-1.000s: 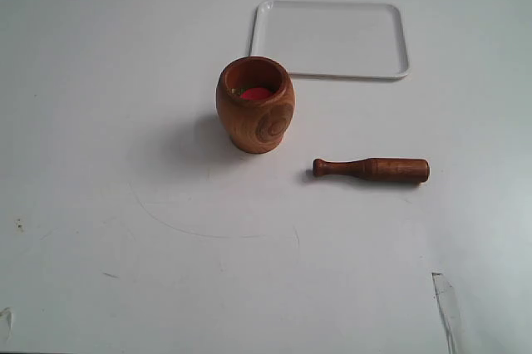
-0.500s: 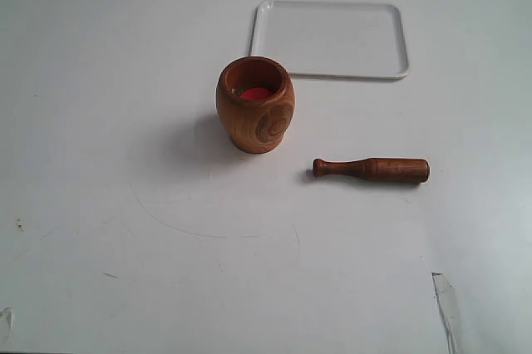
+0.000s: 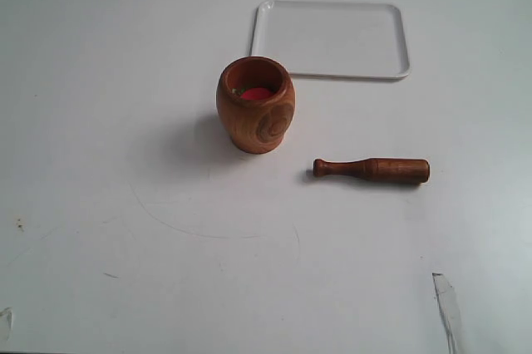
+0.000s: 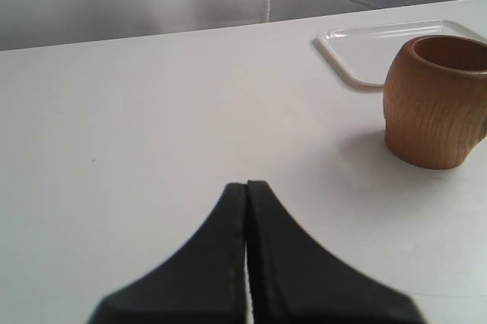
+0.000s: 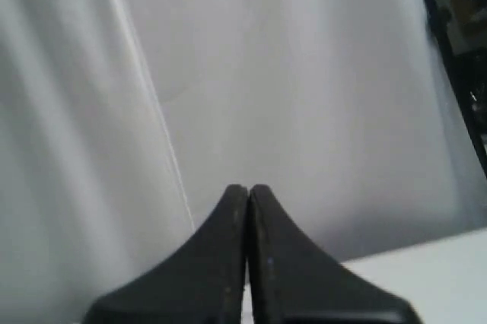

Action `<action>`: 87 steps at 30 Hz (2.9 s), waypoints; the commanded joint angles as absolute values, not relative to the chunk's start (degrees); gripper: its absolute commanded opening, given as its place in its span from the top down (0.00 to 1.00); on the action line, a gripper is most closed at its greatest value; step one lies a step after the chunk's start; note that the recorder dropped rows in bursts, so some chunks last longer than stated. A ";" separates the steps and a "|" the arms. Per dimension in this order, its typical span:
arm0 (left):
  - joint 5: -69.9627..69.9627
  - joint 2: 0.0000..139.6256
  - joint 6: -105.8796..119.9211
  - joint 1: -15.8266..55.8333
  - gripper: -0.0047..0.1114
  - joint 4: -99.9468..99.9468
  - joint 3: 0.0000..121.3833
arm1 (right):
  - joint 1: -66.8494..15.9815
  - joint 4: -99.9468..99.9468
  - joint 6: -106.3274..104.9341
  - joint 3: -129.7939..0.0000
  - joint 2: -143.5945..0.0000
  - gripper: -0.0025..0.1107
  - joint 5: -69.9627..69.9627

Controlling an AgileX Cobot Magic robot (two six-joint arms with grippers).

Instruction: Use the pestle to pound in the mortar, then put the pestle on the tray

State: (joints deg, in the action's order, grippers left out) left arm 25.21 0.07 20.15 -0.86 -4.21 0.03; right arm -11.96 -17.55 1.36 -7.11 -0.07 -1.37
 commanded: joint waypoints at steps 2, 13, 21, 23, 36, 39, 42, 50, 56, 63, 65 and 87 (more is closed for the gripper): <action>25.03 0.00 19.68 -0.42 0.96 -3.79 0.00 | -15.78 -7.37 -5.17 -20.05 -2.22 0.98 4.76; 25.03 0.00 19.68 -0.42 0.96 -3.79 0.00 | -18.94 -22.44 -36.86 -39.91 -28.82 0.98 37.41; 25.03 0.00 19.68 -0.42 0.96 -3.79 0.00 | -18.94 -38.24 -58.13 -43.48 -51.64 0.98 48.12; 25.03 0.00 19.68 -0.42 0.96 -3.79 0.00 | -18.94 -38.11 -60.39 -44.58 -57.31 0.98 49.89; 25.03 0.00 19.68 -0.42 0.96 -3.79 0.00 | -24.41 -34.41 -69.38 -53.82 -87.61 0.98 47.48; 25.03 0.00 19.68 -0.42 0.96 -3.79 0.00 | -29.57 -28.39 -69.25 -56.28 -91.97 0.98 44.95; 25.03 0.00 19.68 -0.42 0.96 -3.79 0.00 | -34.13 -20.46 -66.49 -58.59 -95.71 0.98 42.99; 25.03 0.00 19.68 -0.42 0.96 -3.79 0.00 | -37.93 -11.45 -61.19 -60.17 -101.31 0.92 42.98; 25.03 0.00 19.68 -0.42 0.96 -3.79 0.00 | -37.93 -11.35 -61.19 -60.06 -103.26 0.59 43.19; 25.03 0.00 19.68 -0.42 0.96 -3.79 0.00 | -38.05 -11.60 -61.02 -60.06 -106.39 0.49 41.81; 25.03 0.00 19.68 -0.42 0.96 -3.79 0.00 | -38.06 -11.48 -61.02 -60.06 -107.19 0.50 40.51; 25.03 0.00 19.68 -0.42 0.96 -3.79 0.00 | -38.06 -7.77 -44.28 -60.16 -96.82 0.98 15.88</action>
State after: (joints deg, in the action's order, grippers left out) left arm 25.21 0.07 20.15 -0.86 -4.21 0.03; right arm -38.01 -7.07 -48.24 -60.06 -102.65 24.49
